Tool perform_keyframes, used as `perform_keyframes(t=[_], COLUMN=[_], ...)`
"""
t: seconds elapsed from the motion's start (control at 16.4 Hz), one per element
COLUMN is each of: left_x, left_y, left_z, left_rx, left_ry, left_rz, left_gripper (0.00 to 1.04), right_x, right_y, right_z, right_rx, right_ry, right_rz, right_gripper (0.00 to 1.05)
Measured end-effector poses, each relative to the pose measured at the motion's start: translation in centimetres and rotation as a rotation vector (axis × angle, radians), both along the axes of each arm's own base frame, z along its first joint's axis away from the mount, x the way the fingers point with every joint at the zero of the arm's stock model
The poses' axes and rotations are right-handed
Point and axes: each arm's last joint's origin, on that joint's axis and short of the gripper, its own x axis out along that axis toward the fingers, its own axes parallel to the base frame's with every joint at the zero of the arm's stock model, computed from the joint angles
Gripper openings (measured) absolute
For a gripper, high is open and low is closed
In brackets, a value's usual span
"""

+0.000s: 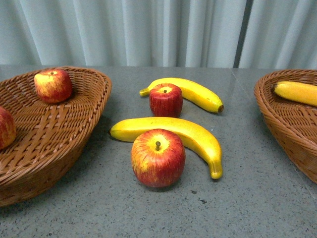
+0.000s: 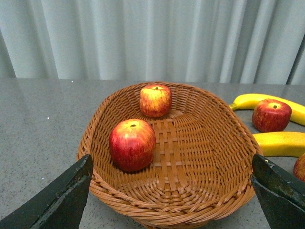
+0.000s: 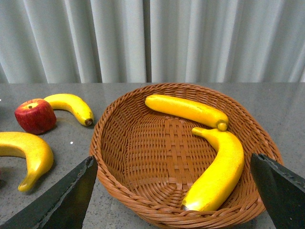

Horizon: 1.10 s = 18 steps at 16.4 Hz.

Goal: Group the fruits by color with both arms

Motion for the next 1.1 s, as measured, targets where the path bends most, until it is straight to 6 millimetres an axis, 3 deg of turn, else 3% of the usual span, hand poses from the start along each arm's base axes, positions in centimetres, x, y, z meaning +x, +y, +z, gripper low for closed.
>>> perform_keyframes(t=[0.92,0.98,1.04,1.1], left_x=[0.0,0.0,0.5,1.3], left_y=[0.0,-0.3,-0.8,-1.1], left_z=[0.0,-0.2,0.8,2.3], left_rx=[-0.001,-0.020,0.021,0.021], left_ry=[0.005,0.215,0.322,0.269], left_rz=[0.003,0.093,0.145,0.146], left_gripper=[0.98,0.98,0.98,0.98], right_x=[0.0,0.0,0.0,0.0], right_y=[0.0,0.0,0.0,0.0], right_z=[0.0,0.0,0.0,0.0], right_rx=[0.000,0.000,0.001,0.000], right_ry=[0.000,0.000,0.000,-0.001], right_rz=[0.000,-0.001,0.000,0.001], right_gripper=[0.98,0.98,0.98,0.98])
